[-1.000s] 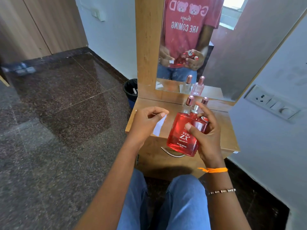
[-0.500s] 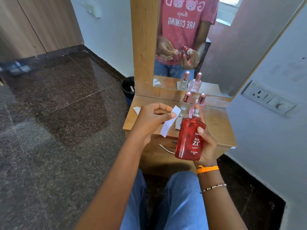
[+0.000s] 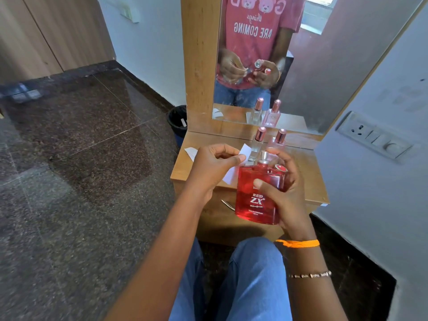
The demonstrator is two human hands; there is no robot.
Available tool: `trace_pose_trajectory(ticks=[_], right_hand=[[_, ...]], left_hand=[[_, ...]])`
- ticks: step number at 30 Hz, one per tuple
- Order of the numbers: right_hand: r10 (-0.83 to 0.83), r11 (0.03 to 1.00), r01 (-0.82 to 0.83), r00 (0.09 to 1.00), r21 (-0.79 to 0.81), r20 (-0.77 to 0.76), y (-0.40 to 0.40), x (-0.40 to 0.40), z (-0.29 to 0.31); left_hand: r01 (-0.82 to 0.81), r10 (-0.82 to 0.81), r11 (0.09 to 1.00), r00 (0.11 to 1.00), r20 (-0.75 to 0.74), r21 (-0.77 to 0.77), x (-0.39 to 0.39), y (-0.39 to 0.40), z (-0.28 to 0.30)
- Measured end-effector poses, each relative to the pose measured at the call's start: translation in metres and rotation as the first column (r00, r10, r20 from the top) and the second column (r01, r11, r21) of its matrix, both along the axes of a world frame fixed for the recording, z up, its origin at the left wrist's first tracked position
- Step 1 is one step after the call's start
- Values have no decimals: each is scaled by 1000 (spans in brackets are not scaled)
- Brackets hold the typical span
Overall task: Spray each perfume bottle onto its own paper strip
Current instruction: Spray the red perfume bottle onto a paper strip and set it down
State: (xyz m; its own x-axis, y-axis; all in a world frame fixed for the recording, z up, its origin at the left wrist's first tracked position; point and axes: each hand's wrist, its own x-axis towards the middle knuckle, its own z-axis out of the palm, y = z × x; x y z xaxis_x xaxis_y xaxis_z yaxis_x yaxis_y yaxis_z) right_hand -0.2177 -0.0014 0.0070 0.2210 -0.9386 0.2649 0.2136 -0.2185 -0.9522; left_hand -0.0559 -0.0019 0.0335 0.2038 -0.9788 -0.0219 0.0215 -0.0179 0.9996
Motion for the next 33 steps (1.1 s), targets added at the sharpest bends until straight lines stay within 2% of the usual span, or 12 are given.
trace_pose_trajectory(ticks=[2,4,7,13,20,23,25,27,30,33], right_hand=[[-121,978,89,978,-190,-168,3,4,5],[-284,909,151,906,-389,-313,4,10,9],[-456,809,184,796,-558,-398,5,14,11],[-560,788,222,647,-574,-518,5,19,8],[-605,758,221,589,-614,-536,7,24,3],[-578,764,215,648,-609,-496,5,22,2],[-505,799,232,758,-555,-412,4,19,3],[-375,875,226,876,-428,-303,2,13,3],[-140,976,115,982,-186,-126,-1,8,3],[17,996,-13,999,-85,46,-6,7,0]], left_hand=[[-16,16,1000,1000,24,-12,1,0,0],[-32,33,999,998,46,-20,1,0,1],[-71,74,997,995,73,-39,0,1,3],[-20,21,1000,999,48,-22,5,4,5],[33,-32,999,999,-13,29,9,7,1],[31,-30,999,999,-22,28,10,7,0],[15,-15,1000,1000,-22,19,11,7,-2],[39,-39,999,999,-24,16,14,9,-3],[224,-219,974,970,-104,35,20,13,-3],[425,-417,905,893,-171,13,22,20,-4]])
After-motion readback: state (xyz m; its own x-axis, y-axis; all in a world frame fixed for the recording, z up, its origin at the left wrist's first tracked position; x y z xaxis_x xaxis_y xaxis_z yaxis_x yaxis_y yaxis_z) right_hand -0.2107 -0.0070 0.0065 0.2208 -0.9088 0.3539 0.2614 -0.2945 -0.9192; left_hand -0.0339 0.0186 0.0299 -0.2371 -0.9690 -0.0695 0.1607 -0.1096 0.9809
